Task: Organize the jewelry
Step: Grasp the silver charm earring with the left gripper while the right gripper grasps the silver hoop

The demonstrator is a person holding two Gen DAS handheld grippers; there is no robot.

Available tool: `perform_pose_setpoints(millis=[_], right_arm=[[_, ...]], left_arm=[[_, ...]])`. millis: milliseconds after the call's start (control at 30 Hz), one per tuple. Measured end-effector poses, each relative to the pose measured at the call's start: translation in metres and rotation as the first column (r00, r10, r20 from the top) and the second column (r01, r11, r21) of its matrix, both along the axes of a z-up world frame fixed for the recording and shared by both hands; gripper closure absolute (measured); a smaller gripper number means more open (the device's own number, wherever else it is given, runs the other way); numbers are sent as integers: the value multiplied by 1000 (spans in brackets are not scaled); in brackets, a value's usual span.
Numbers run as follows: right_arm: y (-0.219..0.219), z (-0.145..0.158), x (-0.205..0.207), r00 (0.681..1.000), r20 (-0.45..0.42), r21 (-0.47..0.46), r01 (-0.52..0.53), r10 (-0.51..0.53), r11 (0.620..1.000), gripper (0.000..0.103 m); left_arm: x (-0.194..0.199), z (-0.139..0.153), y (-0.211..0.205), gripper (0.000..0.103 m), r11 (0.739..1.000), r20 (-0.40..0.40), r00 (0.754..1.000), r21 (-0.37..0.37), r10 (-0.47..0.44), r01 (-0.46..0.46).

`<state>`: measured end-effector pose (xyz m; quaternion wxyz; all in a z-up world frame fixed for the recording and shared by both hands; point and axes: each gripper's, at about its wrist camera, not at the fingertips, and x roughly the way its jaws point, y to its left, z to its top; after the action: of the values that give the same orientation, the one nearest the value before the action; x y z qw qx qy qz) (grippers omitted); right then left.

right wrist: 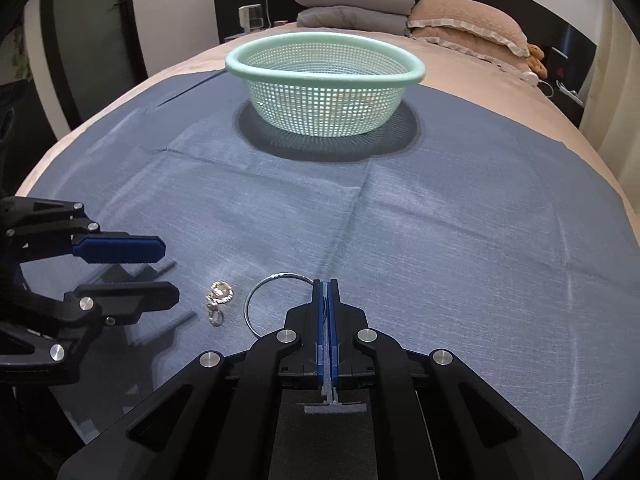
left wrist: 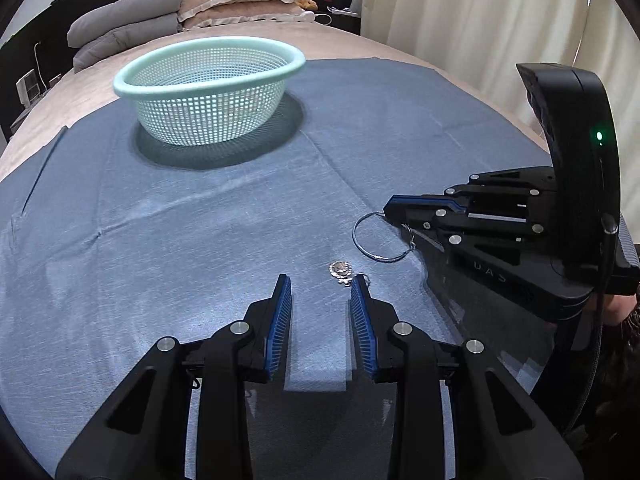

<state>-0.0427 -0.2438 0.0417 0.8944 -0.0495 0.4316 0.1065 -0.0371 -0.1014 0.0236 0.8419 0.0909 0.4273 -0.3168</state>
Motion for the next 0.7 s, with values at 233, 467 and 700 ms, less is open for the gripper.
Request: perform_pose_setpoints(millis=[233, 467, 700], right_arm=[[-28, 1, -9, 999, 0, 16, 54, -54, 998, 101], [-33, -2, -10, 998, -2, 33, 57, -57, 998, 101], [-32, 2, -11, 998, 16, 30, 54, -55, 998, 101]], left_arm=[[5, -8, -22, 70, 999, -34, 999, -6, -38, 38], [17, -20, -21, 87, 999, -81, 996, 17, -26, 28], [13, -15, -16, 87, 1000, -75, 997, 1, -27, 27]])
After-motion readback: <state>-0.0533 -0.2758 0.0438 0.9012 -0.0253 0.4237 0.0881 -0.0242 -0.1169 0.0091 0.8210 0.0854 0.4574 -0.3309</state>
